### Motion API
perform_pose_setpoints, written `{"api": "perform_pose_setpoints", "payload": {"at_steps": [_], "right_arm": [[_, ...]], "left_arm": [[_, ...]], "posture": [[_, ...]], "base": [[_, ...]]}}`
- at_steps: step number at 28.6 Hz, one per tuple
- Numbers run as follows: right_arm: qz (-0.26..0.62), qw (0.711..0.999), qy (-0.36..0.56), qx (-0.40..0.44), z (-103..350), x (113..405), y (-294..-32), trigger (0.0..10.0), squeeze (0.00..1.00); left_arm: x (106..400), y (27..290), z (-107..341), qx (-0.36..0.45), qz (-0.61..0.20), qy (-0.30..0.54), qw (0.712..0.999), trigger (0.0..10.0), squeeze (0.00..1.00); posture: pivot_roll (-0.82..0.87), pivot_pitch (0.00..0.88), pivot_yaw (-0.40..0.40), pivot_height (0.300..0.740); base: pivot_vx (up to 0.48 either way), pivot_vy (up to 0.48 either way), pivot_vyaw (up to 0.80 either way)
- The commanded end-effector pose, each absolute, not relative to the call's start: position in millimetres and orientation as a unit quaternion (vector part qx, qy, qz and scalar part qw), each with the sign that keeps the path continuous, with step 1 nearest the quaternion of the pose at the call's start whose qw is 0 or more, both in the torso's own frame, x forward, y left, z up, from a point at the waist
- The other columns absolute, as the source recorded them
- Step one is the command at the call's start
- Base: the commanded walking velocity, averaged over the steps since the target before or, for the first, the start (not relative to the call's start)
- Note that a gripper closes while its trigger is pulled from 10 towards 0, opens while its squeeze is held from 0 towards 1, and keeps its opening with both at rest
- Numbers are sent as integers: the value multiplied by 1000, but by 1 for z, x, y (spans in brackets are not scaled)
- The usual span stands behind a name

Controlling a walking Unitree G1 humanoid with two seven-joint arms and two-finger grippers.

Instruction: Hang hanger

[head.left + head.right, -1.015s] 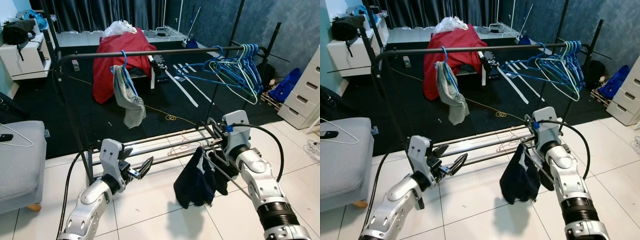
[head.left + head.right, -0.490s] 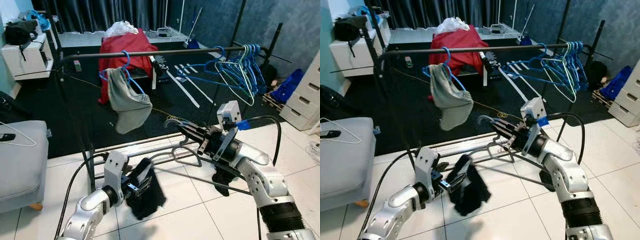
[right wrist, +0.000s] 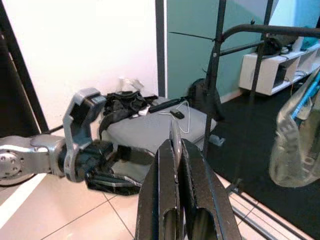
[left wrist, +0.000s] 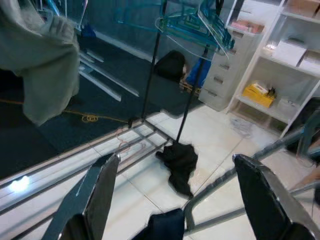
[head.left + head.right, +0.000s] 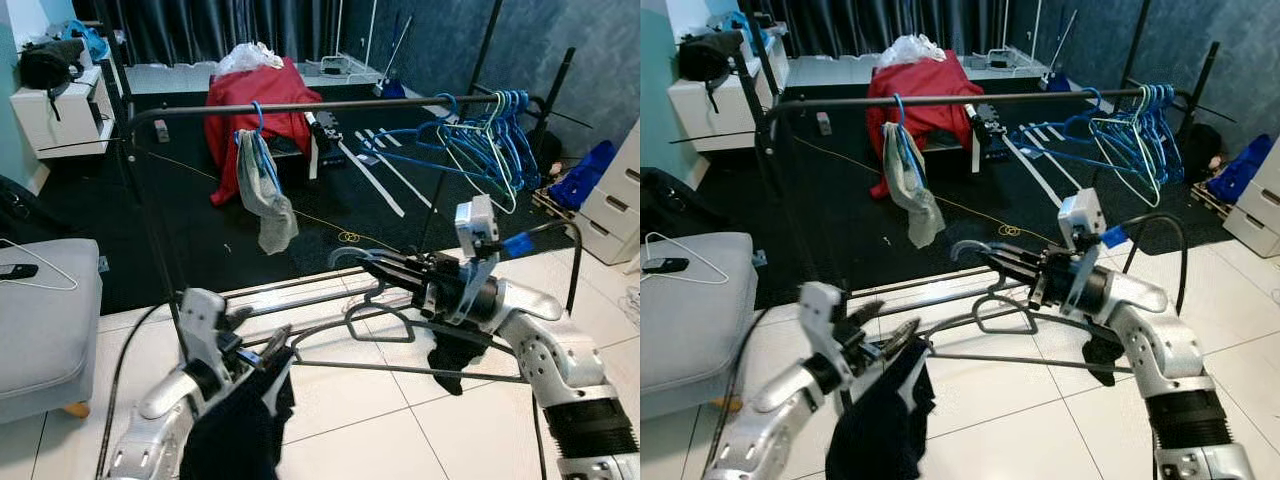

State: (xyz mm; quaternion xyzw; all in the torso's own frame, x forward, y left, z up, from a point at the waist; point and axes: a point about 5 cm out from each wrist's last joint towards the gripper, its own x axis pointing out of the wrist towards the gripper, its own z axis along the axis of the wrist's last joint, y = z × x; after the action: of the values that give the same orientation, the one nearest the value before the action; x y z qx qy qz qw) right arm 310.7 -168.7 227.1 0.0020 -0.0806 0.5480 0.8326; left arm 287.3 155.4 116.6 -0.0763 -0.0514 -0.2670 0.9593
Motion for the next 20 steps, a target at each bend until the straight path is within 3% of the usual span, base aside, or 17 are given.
{"api": "perform_pose_setpoints", "payload": {"at_steps": [1, 2, 4, 5, 6, 7, 12, 13, 14, 15, 20], "right_arm": [[552, 829, -88, 8, 233, 309, -177, 10000, 0], [561, 824, -82, 9, 232, 307, -179, 10000, 0], [561, 824, -82, 9, 232, 307, -179, 10000, 0], [566, 821, -77, 10, 231, 305, -180, 10000, 0], [566, 821, -77, 10, 231, 305, -180, 10000, 0], [574, 815, -74, 15, 230, 303, -181, 10000, 0], [592, 802, -73, 27, 233, 300, -179, 10000, 0], [594, 800, -76, 27, 236, 300, -178, 10000, 0], [594, 800, -76, 27, 236, 300, -178, 10000, 0], [596, 799, -77, 26, 238, 301, -178, 10000, 0], [584, 807, -83, 21, 246, 304, -175, 10000, 0]], "left_arm": [[282, 174, 122, -81, -246, -77, 963, 10000, 0], [279, 189, 123, -89, -228, -89, 965, 10000, 294], [279, 189, 123, -89, -228, -89, 965, 10000, 294], [276, 198, 124, -93, -216, -97, 967, 10000, 439], [276, 198, 124, -93, -216, -97, 967, 10000, 439], [273, 201, 125, -103, -232, -96, 963, 10000, 1000], [266, 184, 124, -114, -307, -69, 942, 10000, 1000], [264, 171, 116, -93, -342, -34, 935, 10000, 235], [264, 171, 116, -93, -342, -34, 935, 10000, 235], [263, 163, 109, -75, -360, -12, 930, 10000, 0], [278, 148, 77, 15, -288, 82, 954, 10000, 0]], "posture": [[-105, 48, -48, 740], [-105, 48, -48, 740], [-105, 48, -48, 740], [-101, 47, -55, 740], [-101, 47, -55, 740], [-98, 45, -57, 740], [-97, 40, -59, 740], [-100, 37, -57, 740], [-100, 37, -57, 740], [-100, 37, -57, 740], [-113, 39, -54, 740]], "base": [[0, 0, 0], [0, 0, 0], [0, 0, 0], [0, 0, 0], [0, 0, 0], [0, 0, 0], [0, 0, 0], [0, 0, 0], [0, 0, 0], [0, 0, 0], [0, 0, 0]]}}
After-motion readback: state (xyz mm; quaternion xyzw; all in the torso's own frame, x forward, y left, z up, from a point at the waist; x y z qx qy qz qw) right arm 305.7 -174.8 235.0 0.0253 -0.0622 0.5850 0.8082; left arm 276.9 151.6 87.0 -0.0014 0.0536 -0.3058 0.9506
